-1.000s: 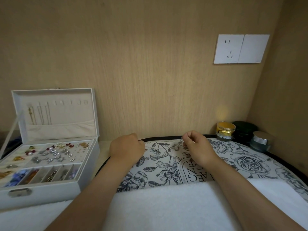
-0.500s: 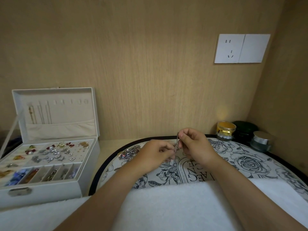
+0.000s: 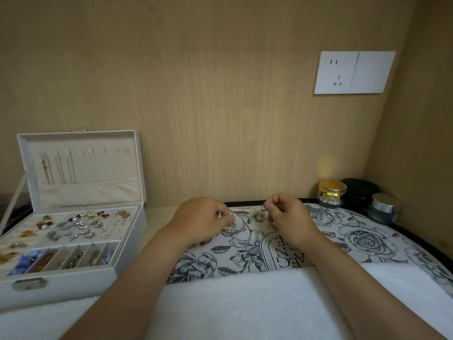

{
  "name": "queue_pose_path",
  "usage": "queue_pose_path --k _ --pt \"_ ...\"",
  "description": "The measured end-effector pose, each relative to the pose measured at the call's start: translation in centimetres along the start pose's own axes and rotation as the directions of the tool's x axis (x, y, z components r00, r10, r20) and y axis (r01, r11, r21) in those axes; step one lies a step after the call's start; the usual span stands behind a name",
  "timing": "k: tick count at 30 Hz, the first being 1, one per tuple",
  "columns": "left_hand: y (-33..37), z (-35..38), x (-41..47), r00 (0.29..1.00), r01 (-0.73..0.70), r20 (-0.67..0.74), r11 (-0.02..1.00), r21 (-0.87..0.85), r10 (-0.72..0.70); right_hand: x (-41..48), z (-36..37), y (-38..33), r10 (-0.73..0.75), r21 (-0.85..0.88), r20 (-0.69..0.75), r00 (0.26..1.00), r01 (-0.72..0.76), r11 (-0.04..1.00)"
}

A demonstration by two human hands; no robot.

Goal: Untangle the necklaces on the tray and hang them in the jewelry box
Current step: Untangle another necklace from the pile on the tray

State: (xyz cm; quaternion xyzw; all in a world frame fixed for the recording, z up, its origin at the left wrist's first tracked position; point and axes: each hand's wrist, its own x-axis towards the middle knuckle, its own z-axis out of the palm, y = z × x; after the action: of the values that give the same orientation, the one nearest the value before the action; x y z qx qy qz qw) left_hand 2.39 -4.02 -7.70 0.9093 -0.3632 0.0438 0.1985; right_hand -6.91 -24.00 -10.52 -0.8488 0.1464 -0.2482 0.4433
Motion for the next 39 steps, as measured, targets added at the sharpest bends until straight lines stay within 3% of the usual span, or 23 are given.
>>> queue_pose_path --k 4,8,13,16,17,18,20,22,24,26,29,35,39 --pt "0.0 0.0 0.1 0.995 0.073 -0.040 0.938 -0.337 -0.092 0.0 -0.1 0.2 0.021 -0.057 0.023 1.000 -0.019 0.998" --pt "0.3 0.3 0.5 0.977 0.131 -0.035 0.722 -0.679 -0.210 -0.1 0.0 0.2 0.000 -0.110 0.055 0.998 0.006 0.994" --pt "1.7 0.8 0.1 0.965 0.155 0.080 0.298 -0.942 -0.248 -0.3 0.1 0.0 -0.032 -0.073 0.093 0.995 0.039 0.997" --pt "2.3 1.1 0.3 0.959 0.186 0.178 0.019 -0.982 -0.221 -0.3 0.2 0.0 -0.041 -0.037 0.084 0.996 0.045 0.998" --pt "2.3 1.1 0.3 0.957 0.194 0.192 -0.014 -0.981 -0.217 -0.3 0.2 0.0 -0.039 -0.026 0.083 0.996 0.041 0.999" --pt "2.2 1.1 0.4 0.954 0.202 0.198 -0.002 -0.979 -0.225 -0.3 0.2 0.0 -0.037 -0.014 0.084 0.996 0.038 0.999" --pt "1.9 1.1 0.6 0.949 0.215 0.169 0.153 -0.965 -0.268 -0.3 0.1 0.0 -0.042 0.001 0.083 0.996 0.042 0.999" --pt "1.6 1.2 0.5 0.953 0.213 0.086 0.440 -0.872 -0.290 -0.4 0.1 -0.1 -0.054 0.007 0.083 0.995 0.053 0.999" --pt "1.2 1.6 0.3 0.973 0.165 -0.016 0.738 -0.654 -0.232 -0.4 0.2 -0.2 -0.066 0.006 0.088 0.994 0.066 0.998" --pt "1.0 2.1 0.0 0.992 0.113 0.010 0.864 -0.490 -0.124 -0.5 0.2 -0.3 -0.077 0.011 0.089 0.993 0.076 0.997" --pt "0.7 3.0 -0.2 0.992 0.073 0.121 0.901 -0.427 -0.024 -0.3 0.3 -0.3 -0.085 0.080 0.076 0.993 0.079 0.994" --pt "1.2 3.3 0.1 1.000 -0.017 0.005 0.866 -0.500 0.023 -0.2 0.2 -0.2 -0.085 0.096 0.039 0.996 0.081 0.992" --pt "1.4 3.5 -0.1 1.000 -0.024 -0.030 0.815 -0.579 0.008 -0.5 0.1 -0.3 -0.078 -0.026 0.076 0.994 0.080 0.996"
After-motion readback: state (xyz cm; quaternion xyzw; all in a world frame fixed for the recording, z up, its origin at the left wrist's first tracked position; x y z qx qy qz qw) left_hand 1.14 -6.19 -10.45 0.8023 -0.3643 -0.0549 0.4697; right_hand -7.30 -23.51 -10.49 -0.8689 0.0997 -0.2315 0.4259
